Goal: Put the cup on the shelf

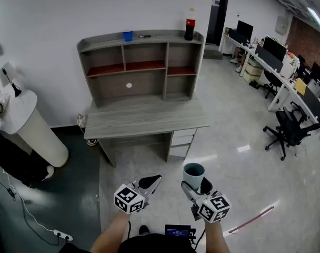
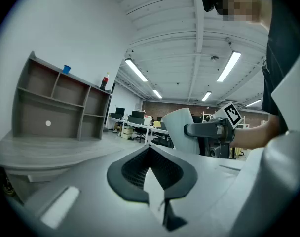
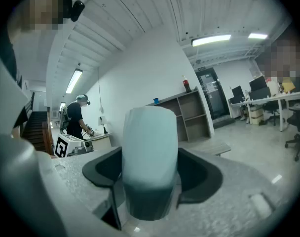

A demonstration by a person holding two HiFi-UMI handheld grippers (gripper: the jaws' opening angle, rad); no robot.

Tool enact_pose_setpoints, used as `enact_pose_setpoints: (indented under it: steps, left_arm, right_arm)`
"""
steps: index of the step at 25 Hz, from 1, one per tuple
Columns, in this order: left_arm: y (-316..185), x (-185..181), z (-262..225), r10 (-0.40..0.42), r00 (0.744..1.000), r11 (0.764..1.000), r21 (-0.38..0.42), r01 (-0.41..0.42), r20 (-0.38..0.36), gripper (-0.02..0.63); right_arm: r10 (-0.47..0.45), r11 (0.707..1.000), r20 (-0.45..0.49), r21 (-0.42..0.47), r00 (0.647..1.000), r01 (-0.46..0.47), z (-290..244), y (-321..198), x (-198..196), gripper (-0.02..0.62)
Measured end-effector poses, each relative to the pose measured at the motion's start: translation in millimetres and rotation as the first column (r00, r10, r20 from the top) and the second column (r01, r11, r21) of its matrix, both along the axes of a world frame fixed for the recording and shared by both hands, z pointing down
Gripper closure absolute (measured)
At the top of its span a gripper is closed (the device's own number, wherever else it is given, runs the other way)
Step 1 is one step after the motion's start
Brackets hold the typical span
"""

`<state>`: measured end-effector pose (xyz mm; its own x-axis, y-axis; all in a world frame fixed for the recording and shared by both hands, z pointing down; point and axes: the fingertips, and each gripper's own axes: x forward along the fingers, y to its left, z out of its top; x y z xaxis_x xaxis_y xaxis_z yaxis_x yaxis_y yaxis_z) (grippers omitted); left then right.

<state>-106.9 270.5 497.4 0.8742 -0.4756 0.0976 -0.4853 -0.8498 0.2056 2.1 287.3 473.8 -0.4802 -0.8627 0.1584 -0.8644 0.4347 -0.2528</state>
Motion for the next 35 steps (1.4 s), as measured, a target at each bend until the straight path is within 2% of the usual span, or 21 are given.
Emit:
enact_pose_setpoints:
  steps: [5,13,35]
  left_arm:
    - [-4.3,8.5,-11.4,-0.028,1.0,0.999,0.042,0.028,-0.003,0.609]
    - [5.2,9.9,-13.1,-0.016,0.999,1.0,0.026,0.017,-0.028,0.608]
    - [17.2,25.5,-3.7,-0.02,1.0,1.0,0.015,0.021,-0.005,0.606]
  right_arm:
    - [-0.03,0.999,-0.003,0.019,1.0,0.031,-5.6,-5.4,1.7,0.253]
    - [-0.053,0.998,-0.002,0.027,0.999,0.053,-8.2,1.3,0.0,0.253]
    - [-0.075,0.997,0.022,0.013,0.997,0.075,-5.4,13.8,13.7,0.253]
